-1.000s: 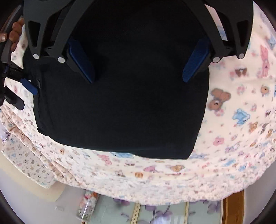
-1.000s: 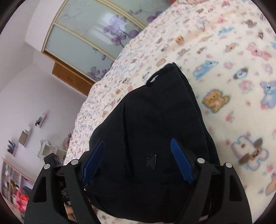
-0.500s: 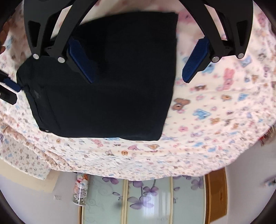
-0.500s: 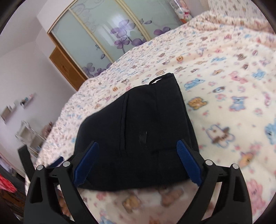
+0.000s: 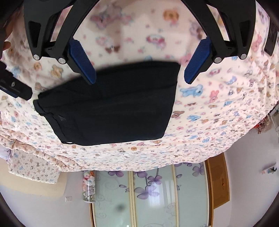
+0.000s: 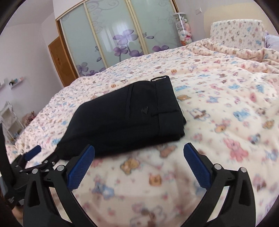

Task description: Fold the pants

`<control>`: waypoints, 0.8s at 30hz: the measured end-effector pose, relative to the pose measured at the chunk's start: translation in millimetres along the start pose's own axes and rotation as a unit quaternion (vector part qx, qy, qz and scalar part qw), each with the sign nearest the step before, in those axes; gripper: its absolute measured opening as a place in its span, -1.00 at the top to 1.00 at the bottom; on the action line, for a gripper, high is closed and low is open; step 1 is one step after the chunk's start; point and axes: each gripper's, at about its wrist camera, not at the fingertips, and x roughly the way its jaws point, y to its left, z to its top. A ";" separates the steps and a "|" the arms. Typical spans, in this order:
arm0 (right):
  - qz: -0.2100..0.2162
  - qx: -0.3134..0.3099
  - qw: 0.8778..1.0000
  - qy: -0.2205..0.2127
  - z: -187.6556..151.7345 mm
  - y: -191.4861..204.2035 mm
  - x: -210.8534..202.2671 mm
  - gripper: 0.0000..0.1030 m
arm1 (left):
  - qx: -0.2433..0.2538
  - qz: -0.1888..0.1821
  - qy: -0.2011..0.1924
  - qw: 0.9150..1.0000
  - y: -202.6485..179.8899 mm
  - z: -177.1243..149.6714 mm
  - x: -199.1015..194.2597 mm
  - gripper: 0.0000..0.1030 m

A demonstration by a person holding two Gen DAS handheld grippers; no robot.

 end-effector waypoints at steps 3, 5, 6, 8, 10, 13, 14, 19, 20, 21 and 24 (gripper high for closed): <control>-0.025 -0.017 1.000 0.007 -14.3 3.3 -2.5 -0.97 | 0.000 0.005 -0.010 1.000 -1.2 -11.4 -10.6 -0.97; -0.042 -0.033 0.999 0.009 -21.1 7.0 -3.5 -0.97 | -0.009 0.003 -0.015 1.000 1.1 -18.4 -17.0 -0.97; -0.052 -0.045 0.998 0.005 -26.3 10.4 -5.4 -0.97 | -0.015 0.002 -0.020 1.000 2.8 -21.6 -20.1 -0.97; -0.066 -0.064 0.996 -0.005 -31.2 17.0 -7.9 -0.97 | -0.025 0.001 -0.033 0.999 5.6 -27.8 -26.7 -0.97; -0.076 -0.081 0.994 -0.019 -35.8 22.9 -11.6 -0.97 | -0.035 0.004 -0.042 0.999 9.1 -31.3 -30.3 -0.97; -0.079 -0.104 0.991 -0.031 -40.0 29.9 -14.3 -0.97 | -0.046 0.005 -0.032 0.998 13.0 -35.3 -29.1 -0.97; -0.080 -0.110 0.990 -0.033 -40.9 31.6 -14.6 -0.97 | -0.047 0.006 -0.024 0.999 13.2 -37.2 -26.9 -0.97; -0.091 -0.126 0.987 -0.035 -47.1 38.7 -12.9 -0.97 | -0.043 0.011 -0.002 0.999 10.1 -45.6 -20.9 -0.97; -0.093 -0.128 0.987 -0.037 -47.5 39.6 -12.9 -0.97 | -0.042 0.013 -0.005 0.999 9.4 -45.9 -22.2 -0.97; -0.094 -0.131 0.986 -0.039 -47.5 40.5 -13.7 -0.97 | -0.041 0.015 -0.008 0.999 9.1 -46.4 -22.6 -0.97; -0.094 -0.134 0.985 -0.044 -48.8 42.4 -15.2 -0.97 | -0.037 0.013 -0.012 0.999 7.4 -48.0 -24.1 -0.97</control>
